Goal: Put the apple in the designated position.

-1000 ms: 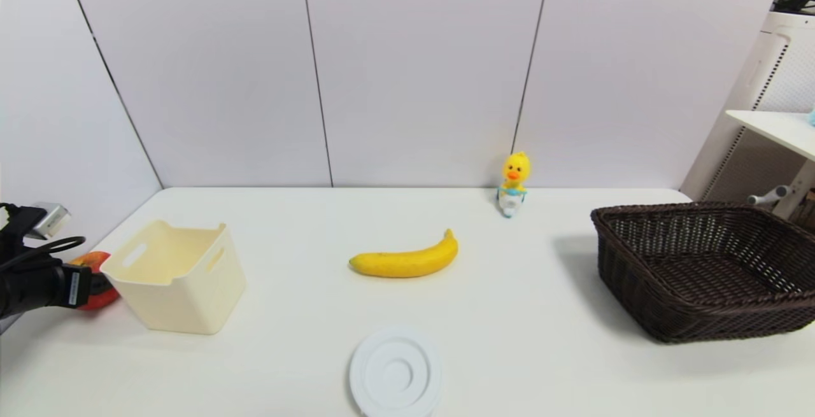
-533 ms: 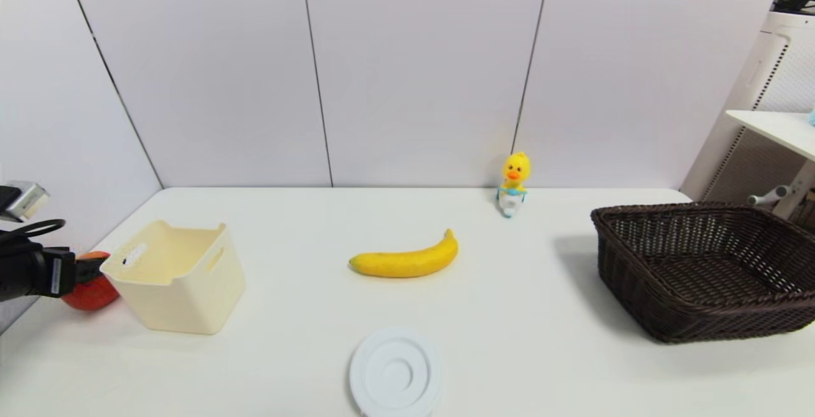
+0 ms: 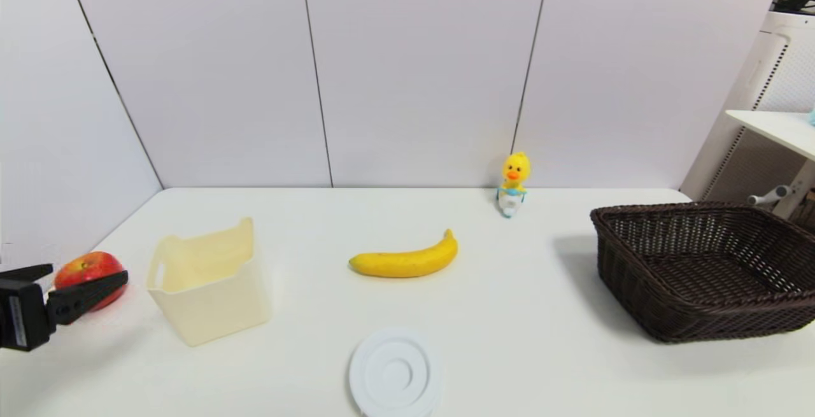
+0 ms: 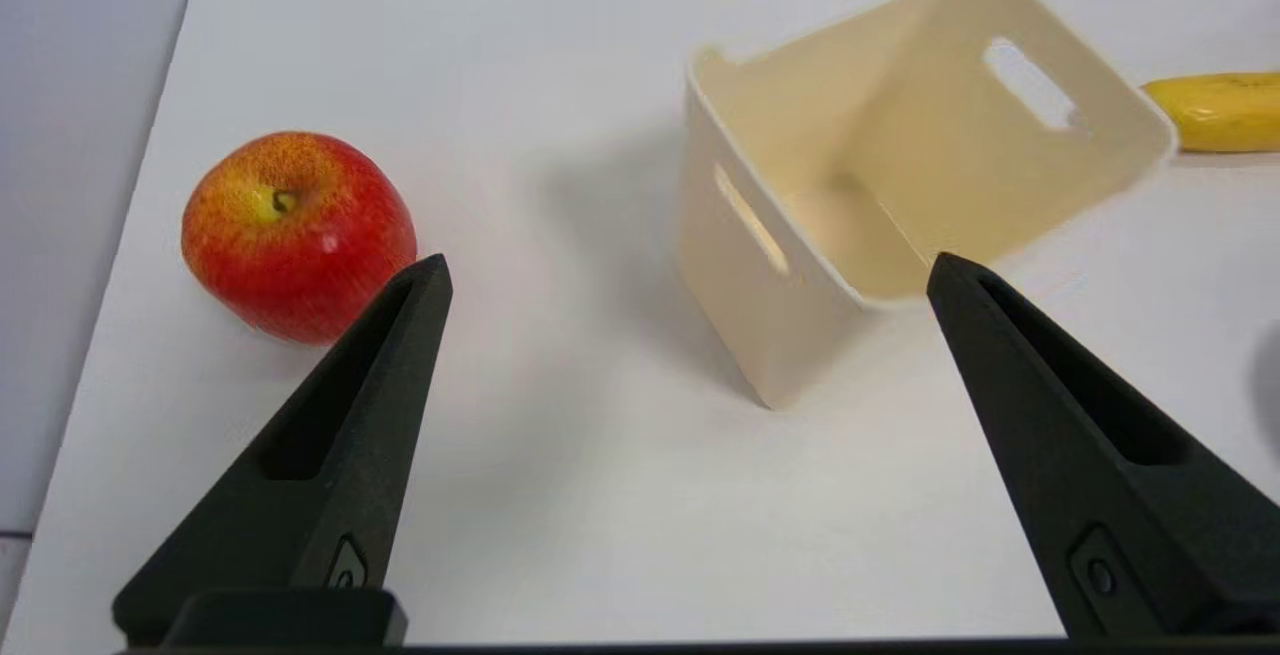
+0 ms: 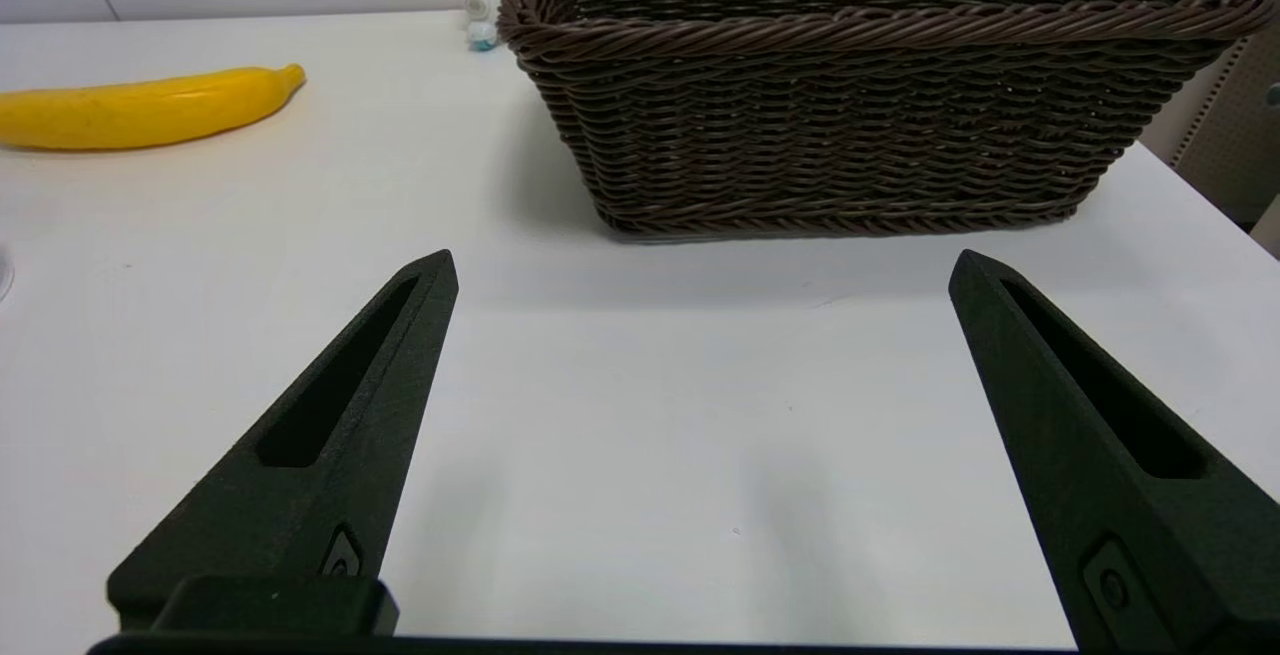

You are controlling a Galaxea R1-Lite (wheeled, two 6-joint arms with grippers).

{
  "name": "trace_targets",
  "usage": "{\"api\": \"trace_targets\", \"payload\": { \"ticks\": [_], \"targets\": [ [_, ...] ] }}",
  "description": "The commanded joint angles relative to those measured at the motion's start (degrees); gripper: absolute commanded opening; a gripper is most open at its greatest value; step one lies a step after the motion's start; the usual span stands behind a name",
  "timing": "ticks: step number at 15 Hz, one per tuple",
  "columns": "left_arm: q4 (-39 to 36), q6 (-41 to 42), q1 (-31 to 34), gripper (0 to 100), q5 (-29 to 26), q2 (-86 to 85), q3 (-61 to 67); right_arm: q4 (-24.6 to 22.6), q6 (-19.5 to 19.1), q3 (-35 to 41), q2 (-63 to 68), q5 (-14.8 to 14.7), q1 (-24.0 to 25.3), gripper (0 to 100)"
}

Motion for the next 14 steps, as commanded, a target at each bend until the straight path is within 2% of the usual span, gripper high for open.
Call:
{"api": "trace_targets", "payload": {
  "ticks": [1, 4, 5, 7, 10, 11, 14],
  "targets": [
    [-5.1, -4.43, -12.64, 100, 8.65, -26.89, 14.22, -0.04, -0.02, 0.0, 0.0, 0.0, 0.0, 100],
    [-4.31, -3.64, -21.87, 100, 8.74, -41.13, 19.05, -0.04, -0.02, 0.0, 0.0, 0.0, 0.0, 100],
    [-4.75, -3.2, -23.01, 100, 8.92, -42.98, 21.07, 0.05, -0.02, 0.0, 0.0, 0.0, 0.0, 100],
    [-8.88, -2.06, -23.1, 100, 8.83, -42.8, 24.15, -0.04, -0.02, 0.0, 0.0, 0.0, 0.0, 100],
    [-9.05, -2.85, -19.67, 100, 9.09, -45.79, 27.4, -0.04, -0.02, 0.0, 0.0, 0.0, 0.0, 100],
    [-6.59, -3.99, -18.26, 100, 10.76, -50.27, 28.9, -0.04, -0.02, 0.0, 0.0, 0.0, 0.0, 100],
    [6.24, -5.75, -17.91, 100, 22.01, -59.15, 28.72, -0.04, -0.02, 0.0, 0.0, 0.0, 0.0, 100]
  ]
}}
